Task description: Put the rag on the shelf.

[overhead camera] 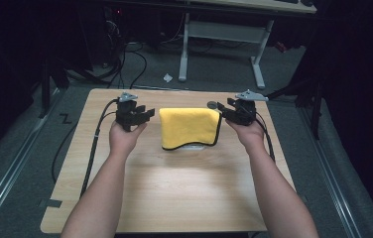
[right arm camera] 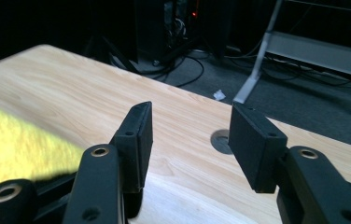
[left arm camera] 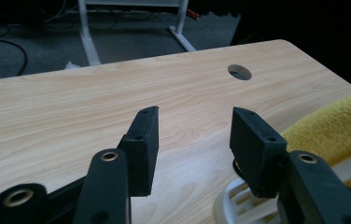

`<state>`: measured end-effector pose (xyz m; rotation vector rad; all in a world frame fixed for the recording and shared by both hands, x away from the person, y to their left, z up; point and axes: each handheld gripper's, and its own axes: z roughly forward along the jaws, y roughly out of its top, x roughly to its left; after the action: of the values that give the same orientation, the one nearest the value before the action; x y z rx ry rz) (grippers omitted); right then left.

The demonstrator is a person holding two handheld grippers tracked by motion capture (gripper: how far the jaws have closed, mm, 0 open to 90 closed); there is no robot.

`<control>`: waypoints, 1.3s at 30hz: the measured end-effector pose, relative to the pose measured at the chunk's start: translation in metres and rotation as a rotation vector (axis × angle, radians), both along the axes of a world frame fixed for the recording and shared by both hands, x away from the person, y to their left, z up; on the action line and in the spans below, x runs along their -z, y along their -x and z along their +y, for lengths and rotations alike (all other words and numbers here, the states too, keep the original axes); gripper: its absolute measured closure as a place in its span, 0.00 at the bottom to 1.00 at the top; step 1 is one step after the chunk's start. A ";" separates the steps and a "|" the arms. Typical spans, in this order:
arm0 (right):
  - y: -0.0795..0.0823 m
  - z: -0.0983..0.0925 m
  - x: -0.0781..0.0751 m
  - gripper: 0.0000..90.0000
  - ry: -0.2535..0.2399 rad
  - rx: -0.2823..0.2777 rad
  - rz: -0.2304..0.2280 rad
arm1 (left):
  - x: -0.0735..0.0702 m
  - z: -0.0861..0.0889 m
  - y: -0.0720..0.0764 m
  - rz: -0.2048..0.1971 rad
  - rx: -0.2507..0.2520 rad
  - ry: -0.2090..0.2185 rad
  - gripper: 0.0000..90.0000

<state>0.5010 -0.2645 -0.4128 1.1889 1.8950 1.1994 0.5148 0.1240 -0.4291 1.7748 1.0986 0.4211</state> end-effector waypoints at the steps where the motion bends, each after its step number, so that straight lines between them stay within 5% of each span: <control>1: 0.001 0.000 0.000 0.56 0.008 0.003 0.000 | -0.001 0.003 0.002 -0.005 -0.006 -0.001 0.58; 12: 0.013 -0.002 0.002 0.54 0.022 0.014 0.011 | -0.004 0.019 0.030 -0.024 -0.012 -0.015 0.55; 19: 0.031 -0.009 0.001 0.52 0.032 0.029 0.020 | 0.001 0.031 0.052 -0.031 0.003 0.022 0.55; 29: 0.078 -0.023 -0.001 0.51 0.025 0.064 -0.048 | 0.010 0.048 0.094 -0.055 0.011 0.028 0.55; 38: 0.119 -0.027 0.010 0.48 0.050 0.047 -0.031 | 0.041 0.066 0.143 -0.030 0.027 0.042 0.55; 39: 0.126 -0.026 0.013 0.48 0.058 0.034 -0.059 | 0.045 0.067 0.148 -0.022 0.028 0.049 0.55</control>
<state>0.3751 -0.2906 -0.4260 1.1385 1.8460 1.1418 0.3670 0.1914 -0.4739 1.7367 1.0596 0.3926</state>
